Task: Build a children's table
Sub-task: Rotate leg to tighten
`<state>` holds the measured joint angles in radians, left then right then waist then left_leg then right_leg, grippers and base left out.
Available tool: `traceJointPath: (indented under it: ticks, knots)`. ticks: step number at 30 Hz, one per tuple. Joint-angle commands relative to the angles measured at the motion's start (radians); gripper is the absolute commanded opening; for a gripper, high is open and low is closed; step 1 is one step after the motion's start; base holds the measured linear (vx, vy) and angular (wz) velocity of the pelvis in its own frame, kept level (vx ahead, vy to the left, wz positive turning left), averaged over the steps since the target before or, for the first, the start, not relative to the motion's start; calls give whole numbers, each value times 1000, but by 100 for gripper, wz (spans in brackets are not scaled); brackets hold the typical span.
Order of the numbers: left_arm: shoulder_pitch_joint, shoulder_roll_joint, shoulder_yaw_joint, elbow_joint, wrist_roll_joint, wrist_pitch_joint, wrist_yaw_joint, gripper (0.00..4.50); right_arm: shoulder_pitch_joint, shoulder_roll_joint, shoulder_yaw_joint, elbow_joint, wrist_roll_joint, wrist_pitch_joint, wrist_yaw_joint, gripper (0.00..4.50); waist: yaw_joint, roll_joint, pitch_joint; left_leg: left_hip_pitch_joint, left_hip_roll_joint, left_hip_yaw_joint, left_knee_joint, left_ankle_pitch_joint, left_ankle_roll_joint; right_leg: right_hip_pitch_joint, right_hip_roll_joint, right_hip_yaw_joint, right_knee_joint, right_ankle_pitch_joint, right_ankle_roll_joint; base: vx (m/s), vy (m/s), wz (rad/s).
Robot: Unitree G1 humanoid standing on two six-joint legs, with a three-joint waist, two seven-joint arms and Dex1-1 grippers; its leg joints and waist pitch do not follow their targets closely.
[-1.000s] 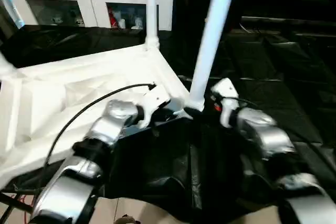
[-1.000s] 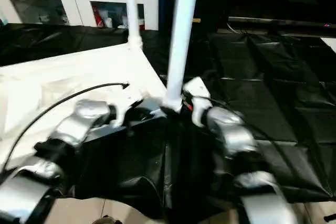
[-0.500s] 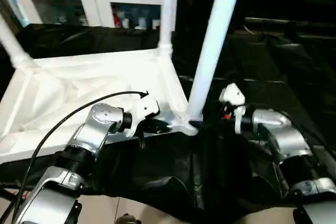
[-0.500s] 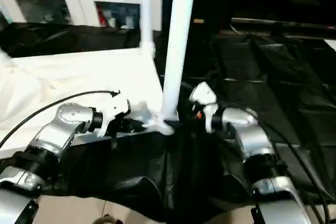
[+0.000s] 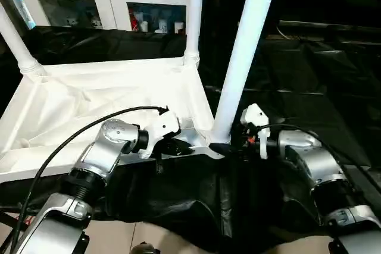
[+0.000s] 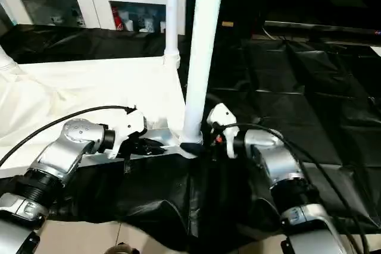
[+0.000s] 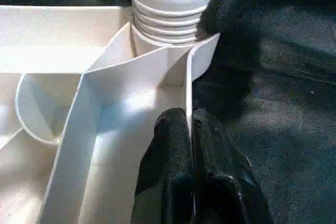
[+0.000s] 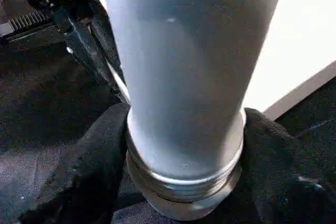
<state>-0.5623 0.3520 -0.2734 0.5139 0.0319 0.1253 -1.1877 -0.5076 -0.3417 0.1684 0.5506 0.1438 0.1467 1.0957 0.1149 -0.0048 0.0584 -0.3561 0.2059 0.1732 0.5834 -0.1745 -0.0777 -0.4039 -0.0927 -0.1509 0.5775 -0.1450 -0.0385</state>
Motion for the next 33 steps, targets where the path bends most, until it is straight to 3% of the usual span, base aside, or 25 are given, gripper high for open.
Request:
traceJointPath:
  ticks: [1, 4, 5, 6, 8, 9, 13, 14, 17, 20, 21, 22, 27, 33]
  knots:
    - [-15, -26, 9, -28, -37, -5, 14, 0, 15, 11, 8, -26, 0, -2, -9, 286, -2, -11, -75, 4, 32, -5, -61, -198, 59, 59, -71, 65, -73, -380, -108, 0, 0, 0]
    - [-32, -48, 20, 0, -21, 5, 78, 0, 22, 28, -1, -12, -10, -15, -55, 277, -3, -12, -74, 5, 31, -6, -61, -203, 54, 59, -71, 64, -76, -397, -103, 0, 0, 0]
    - [-64, -95, 36, 50, -3, 26, 180, 0, 11, 77, -32, 45, -33, -25, -202, 277, -7, -13, -72, 5, 31, -4, -62, -207, 52, 55, -71, 65, -78, -412, -99, 0, 0, 0]
    - [-68, -102, 38, 56, -2, 29, 193, 0, 9, 84, -37, 54, -36, -27, -224, 277, -8, -12, -70, 14, 28, -4, -60, -221, 40, 49, -71, 63, -86, -443, -93, 0, 0, 0]
    - [-101, -156, 52, 98, 8, 51, 283, 0, -4, 137, -64, 100, -46, -29, -353, 276, -13, -13, -72, 7, 27, -6, -60, -225, 35, 55, -73, 60, -87, -465, -81, 0, 0, 0]
    - [-105, -162, 53, 103, 8, 54, 293, 0, -6, 143, -67, 106, -48, -30, -370, 275, -16, -13, -71, 12, 25, -7, -59, -235, 31, 52, -73, 58, -91, -476, -76, 0, 0, 0]
    - [-181, -251, 68, 187, 27, 87, 450, 0, -54, 256, -125, 186, -38, -10, -610, 275, -26, -14, -73, 9, 21, -7, -59, -224, 30, 55, -72, 56, -92, -482, -67, 0, 0, 0]
    - [-193, -265, 71, 199, 28, 90, 474, 0, -67, 277, -131, 198, -40, -10, -656, 275, -24, -6, -76, 9, 22, -9, -59, -215, 33, 56, -73, 57, -90, -462, -70, 0, 0, 0]
    - [-221, -301, 79, 226, 31, 91, 527, 0, -105, 341, -140, 236, -52, -31, -747, 275, -24, -10, -83, 1, 24, -7, -58, -160, 46, 60, -71, 63, -74, -350, -98, 0, 0, 0]
    - [-226, -311, 70, 231, 41, 78, 527, 0, -116, 375, -130, 238, -56, -55, -728, 275, -23, -9, -82, -1, 24, -5, -58, -150, 59, 62, -71, 65, -68, -305, -120, 0, 0, 0]
    - [-224, -311, 66, 231, 42, 72, 519, 0, -115, 381, -121, 233, -59, -61, -713, 330, -23, -8, -81, 0, 25, -5, -58, -154, 64, 62, -72, 65, -68, -299, -126, 0, 0, 0]
    - [-220, -309, 58, 232, 44, 57, 502, 0, -118, 384, -113, 235, -60, -74, -692, 344, -23, -8, -80, 1, 26, -5, -59, -162, 64, 62, -72, 65, -68, -302, -130, 0, 0, 0]
    - [-187, -272, 45, 204, 38, 38, 441, 0, -115, 316, -109, 219, -61, -84, -625, 392, -23, -8, -78, 2, 26, -5, -60, -182, 65, 63, -72, 65, -72, -334, -123, 0, 0, 0]
    - [-153, -230, 44, 168, 23, 12, 367, 0, -100, 205, -107, 187, -76, -74, -523, 437, -20, -12, -79, -1, 28, -5, -58, -168, 74, 69, -71, 65, -66, -301, -135, 0, 0, 0]
